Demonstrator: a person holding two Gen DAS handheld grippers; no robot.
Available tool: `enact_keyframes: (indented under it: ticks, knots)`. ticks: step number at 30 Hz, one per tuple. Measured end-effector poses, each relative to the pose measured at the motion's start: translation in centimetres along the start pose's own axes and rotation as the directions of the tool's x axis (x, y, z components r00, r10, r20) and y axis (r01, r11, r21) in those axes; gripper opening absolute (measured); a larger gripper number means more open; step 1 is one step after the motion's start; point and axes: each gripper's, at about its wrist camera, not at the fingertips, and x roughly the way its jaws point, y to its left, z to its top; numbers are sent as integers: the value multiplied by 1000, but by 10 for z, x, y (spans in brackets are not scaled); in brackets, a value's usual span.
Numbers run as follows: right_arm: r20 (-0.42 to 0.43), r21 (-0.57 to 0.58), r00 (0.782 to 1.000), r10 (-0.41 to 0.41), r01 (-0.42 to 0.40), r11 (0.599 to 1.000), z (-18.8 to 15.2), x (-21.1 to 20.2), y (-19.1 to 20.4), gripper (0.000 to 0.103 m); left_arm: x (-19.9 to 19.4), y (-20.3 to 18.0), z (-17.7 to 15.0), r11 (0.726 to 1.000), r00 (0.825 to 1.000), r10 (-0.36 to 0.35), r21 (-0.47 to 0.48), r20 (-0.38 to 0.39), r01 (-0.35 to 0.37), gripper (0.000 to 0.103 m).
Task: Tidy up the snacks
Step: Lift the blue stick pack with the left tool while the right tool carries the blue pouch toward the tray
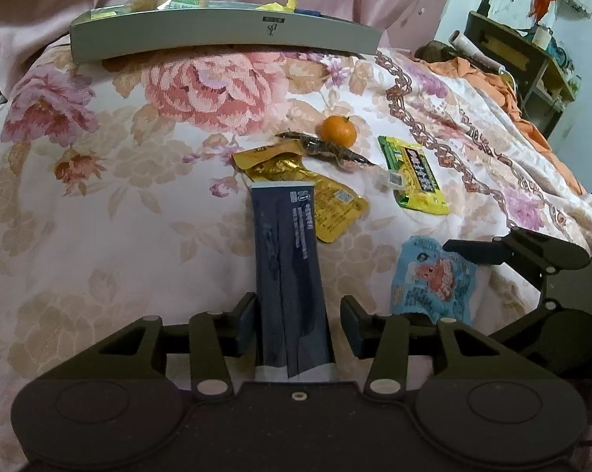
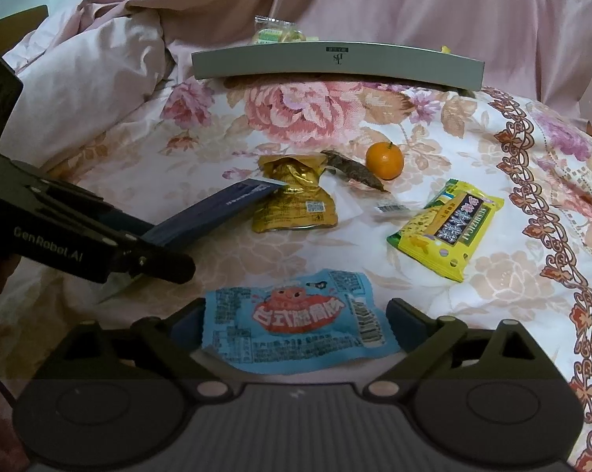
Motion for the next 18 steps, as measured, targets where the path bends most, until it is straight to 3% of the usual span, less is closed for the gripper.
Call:
enact_keyframes:
  ticks: [5, 7, 18]
  knots:
    - [11, 0, 1000, -19, 19, 1000, -2, 0, 3, 97, 1, -2, 0, 1000, 1000, 9, 12, 4, -9, 45]
    - [22, 0, 1000, -22, 22, 1000, -3, -1, 5, 96, 1, -3, 0, 999, 1000, 23, 25, 5, -24, 39]
    - [39, -6, 999, -29, 29, 1000, -5, -3, 8, 91, -2, -3, 0, 1000, 1000, 23, -10, 18, -23, 34]
